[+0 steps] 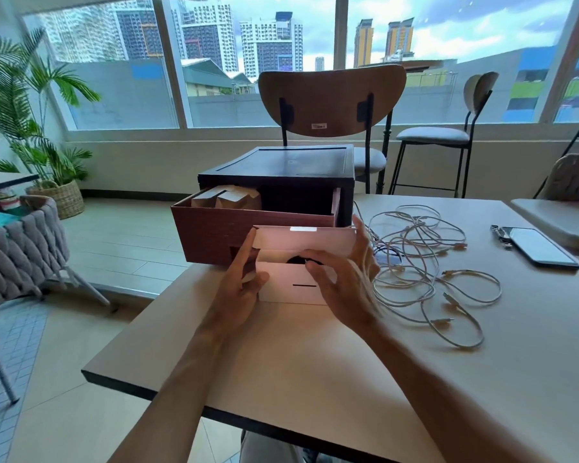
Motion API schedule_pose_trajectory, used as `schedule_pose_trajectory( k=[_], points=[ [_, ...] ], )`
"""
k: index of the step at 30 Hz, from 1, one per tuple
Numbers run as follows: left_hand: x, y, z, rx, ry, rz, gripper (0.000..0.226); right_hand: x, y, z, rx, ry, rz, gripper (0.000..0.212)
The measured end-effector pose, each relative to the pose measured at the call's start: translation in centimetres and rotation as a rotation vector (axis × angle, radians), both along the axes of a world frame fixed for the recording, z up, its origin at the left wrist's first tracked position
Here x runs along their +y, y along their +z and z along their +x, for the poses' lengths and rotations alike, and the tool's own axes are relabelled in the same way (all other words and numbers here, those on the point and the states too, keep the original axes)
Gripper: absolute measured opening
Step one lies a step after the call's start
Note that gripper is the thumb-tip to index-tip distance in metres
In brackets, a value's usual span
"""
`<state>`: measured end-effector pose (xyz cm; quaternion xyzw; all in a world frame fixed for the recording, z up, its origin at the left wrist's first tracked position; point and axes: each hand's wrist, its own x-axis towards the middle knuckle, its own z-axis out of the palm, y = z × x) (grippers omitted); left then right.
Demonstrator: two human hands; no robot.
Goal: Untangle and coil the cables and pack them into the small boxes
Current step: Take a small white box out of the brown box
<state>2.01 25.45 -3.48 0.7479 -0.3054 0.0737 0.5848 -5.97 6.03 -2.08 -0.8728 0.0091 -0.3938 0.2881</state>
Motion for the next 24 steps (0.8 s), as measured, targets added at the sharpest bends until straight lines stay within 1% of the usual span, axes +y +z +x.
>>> schedule_pose_trajectory(
  k=[4, 7, 9, 12, 15, 16, 18, 19, 21, 24],
  points=[
    [-0.2, 0.1, -0.2, -0.002, -0.014, 0.002, 0.079, -0.6, -0.1, 0.4, -0.036, 0.037, 0.063, 0.017],
    [-0.2, -0.1, -0.2, 0.004, -0.028, -0.002, 0.079, -0.8, 0.0, 0.7, -0.042, 0.045, 0.126, 0.015],
    [-0.2, -0.2, -0.1, 0.008, -0.039, -0.009, 0.078, -1.3, 0.2, 0.8, -0.091, 0.068, 0.152, 0.012],
    [-0.3, -0.2, -0.1, -0.011, 0.001, 0.001, 0.076, -2.5, 0.7, 0.5, -0.119, 0.122, 0.188, 0.011],
    [-0.7, -0.1, -0.8, -0.162, 0.197, 0.072, 0.060, -3.2, 0.8, 0.0, 0.009, 0.250, 0.371, 0.016],
    [-1.0, 0.2, -1.0, -0.229, 0.268, 0.092, 0.053, -3.4, 0.7, -0.1, 0.061, 0.298, 0.398, 0.016],
    [-1.8, 0.8, -1.7, -0.373, 0.383, 0.138, 0.034, -3.8, 0.7, -0.4, 0.140, 0.381, 0.378, 0.020],
    [-2.1, 1.2, -2.2, -0.459, 0.418, 0.190, 0.026, -4.0, 0.8, -0.7, 0.176, 0.424, 0.364, 0.023],
    [-2.8, 1.7, -2.7, -0.595, 0.438, 0.330, 0.021, -4.4, 1.3, -1.3, 0.224, 0.501, 0.359, 0.029],
    [-3.3, 2.6, -3.4, -0.607, 0.442, 0.425, 0.024, -4.7, 1.4, -2.1, 0.256, 0.549, 0.377, 0.041]
  ],
)
